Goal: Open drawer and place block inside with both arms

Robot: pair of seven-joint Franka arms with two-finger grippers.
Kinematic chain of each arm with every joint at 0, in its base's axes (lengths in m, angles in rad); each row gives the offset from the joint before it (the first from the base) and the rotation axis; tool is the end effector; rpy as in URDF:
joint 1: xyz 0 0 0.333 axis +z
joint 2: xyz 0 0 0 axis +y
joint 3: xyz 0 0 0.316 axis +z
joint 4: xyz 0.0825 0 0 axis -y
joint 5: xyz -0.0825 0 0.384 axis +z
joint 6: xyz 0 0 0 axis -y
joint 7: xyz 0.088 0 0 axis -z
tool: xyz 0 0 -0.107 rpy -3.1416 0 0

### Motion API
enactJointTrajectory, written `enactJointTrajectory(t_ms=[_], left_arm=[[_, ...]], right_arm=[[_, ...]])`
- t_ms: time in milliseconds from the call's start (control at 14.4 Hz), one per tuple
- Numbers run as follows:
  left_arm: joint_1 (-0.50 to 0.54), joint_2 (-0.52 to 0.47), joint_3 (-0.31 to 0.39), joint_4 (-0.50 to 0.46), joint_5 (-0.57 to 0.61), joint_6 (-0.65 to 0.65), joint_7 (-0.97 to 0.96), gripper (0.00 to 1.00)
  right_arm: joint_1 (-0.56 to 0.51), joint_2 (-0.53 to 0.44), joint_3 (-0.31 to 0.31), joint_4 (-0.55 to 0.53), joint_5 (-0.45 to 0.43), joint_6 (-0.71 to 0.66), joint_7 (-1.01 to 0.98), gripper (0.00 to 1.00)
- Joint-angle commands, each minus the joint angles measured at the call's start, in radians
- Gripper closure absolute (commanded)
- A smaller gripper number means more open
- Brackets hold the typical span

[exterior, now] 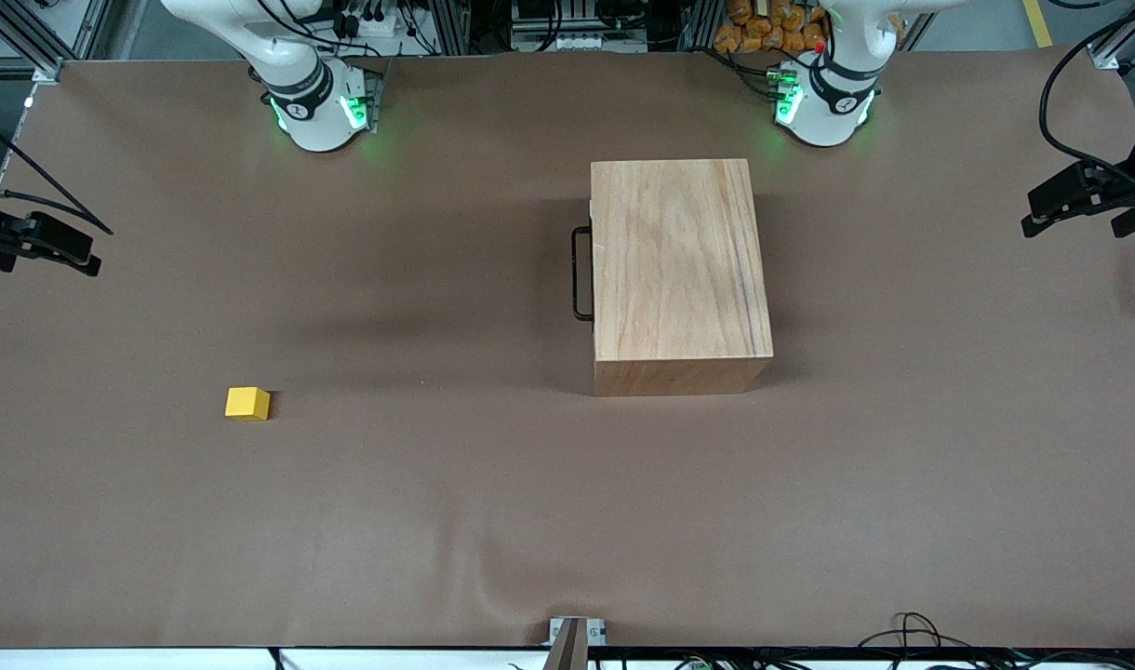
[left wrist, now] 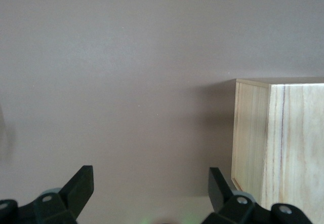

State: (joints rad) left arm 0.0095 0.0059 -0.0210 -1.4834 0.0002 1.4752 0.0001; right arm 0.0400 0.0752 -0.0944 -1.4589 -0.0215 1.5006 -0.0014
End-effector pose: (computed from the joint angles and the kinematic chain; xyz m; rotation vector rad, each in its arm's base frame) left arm 0.5468 -0.0062 0.6538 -3.1413 0.0182 0.0221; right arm 0.5701 -0.0312 0.6288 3.1124 -0.0841 -0.0528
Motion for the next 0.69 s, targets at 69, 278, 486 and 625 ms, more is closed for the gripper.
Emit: enactJointTrajectory(t_ms=[69, 278, 486, 625], left_arm=[[0.007, 0.0, -0.004, 0.009, -0.017, -0.013, 0.008, 0.0], [0.007, -0.001, -0.004, 0.009, -0.016, -0.013, 0.009, 0.0], [0.01, 0.0, -0.004, 0.008, -0.014, -0.013, 0.009, 0.0], [0.01, 0.002, -0.004, 0.009, -0.014, -0.013, 0.008, 0.0]], right_arm=[[-0.029, 0.015, 0.004, 0.034, -0.015, -0.014, 0.009, 0.0], [-0.054, 0.017, 0.004, 0.038, 0.001, -0.016, 0.009, 0.0], [-0.052, 0.017, 0.005, 0.04, -0.011, -0.016, 0.017, 0.0], [-0.054, 0.015, 0.004, 0.04, -0.015, -0.017, 0.015, 0.0]])
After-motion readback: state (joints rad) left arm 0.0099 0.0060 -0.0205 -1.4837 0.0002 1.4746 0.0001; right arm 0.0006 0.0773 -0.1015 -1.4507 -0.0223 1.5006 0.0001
